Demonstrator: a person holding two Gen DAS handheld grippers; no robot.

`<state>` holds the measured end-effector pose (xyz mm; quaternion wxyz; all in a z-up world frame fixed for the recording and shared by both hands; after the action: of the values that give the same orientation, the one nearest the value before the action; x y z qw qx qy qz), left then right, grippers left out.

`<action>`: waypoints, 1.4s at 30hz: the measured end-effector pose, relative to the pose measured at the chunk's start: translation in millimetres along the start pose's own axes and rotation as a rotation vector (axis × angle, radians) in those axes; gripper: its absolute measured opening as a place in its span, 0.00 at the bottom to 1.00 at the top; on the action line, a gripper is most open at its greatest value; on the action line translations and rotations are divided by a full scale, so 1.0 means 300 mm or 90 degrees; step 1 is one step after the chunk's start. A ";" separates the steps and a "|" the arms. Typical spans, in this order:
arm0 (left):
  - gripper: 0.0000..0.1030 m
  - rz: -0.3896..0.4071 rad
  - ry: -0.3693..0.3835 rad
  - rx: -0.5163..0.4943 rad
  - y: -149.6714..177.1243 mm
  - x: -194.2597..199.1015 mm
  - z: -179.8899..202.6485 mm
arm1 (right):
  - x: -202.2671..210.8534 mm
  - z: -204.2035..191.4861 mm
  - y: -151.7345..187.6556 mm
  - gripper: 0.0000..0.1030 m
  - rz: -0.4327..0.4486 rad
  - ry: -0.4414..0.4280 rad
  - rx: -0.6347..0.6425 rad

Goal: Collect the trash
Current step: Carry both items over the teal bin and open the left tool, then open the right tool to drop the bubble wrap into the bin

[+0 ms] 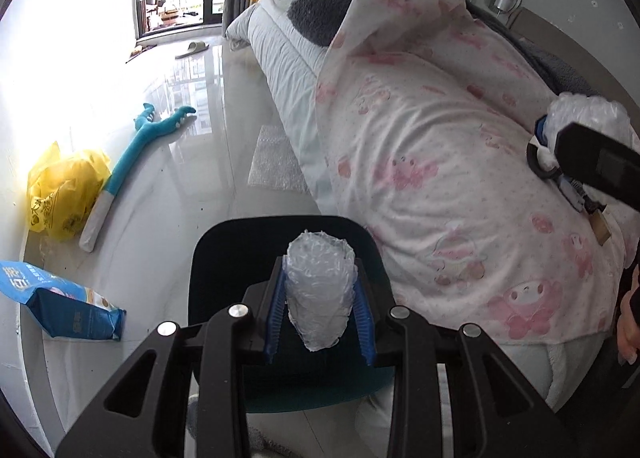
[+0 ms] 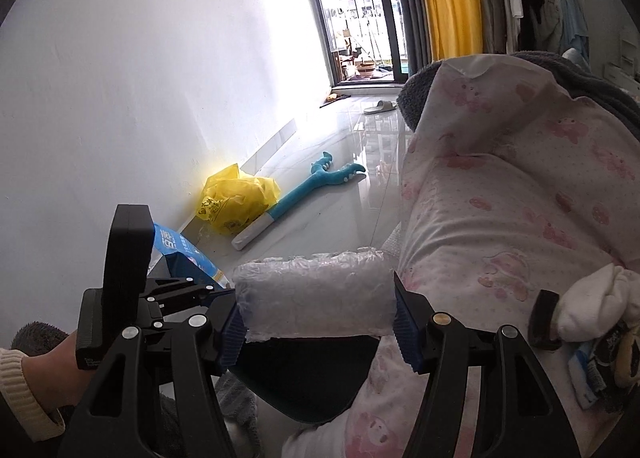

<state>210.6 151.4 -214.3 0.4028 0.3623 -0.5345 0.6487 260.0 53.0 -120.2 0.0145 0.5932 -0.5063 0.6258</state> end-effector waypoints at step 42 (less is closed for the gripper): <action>0.84 0.106 -0.085 0.096 0.104 0.227 -0.333 | -0.567 -0.107 0.130 0.62 -0.225 0.051 -0.050</action>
<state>150.1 255.9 -182.1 0.2827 0.3886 -0.5380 0.6925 262.7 154.1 -266.1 0.1675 0.6466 -0.4171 0.6164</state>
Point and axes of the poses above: each gripper's, at about its wrist camera, not at the fingertips, and x roughly against the way its jaws point, z to its right, y to its underside, the point moved 9 cm from there along -x, roughly the way its jaws point, and after that the axes turned 12 degrees about -z, right-handed, at the moved point
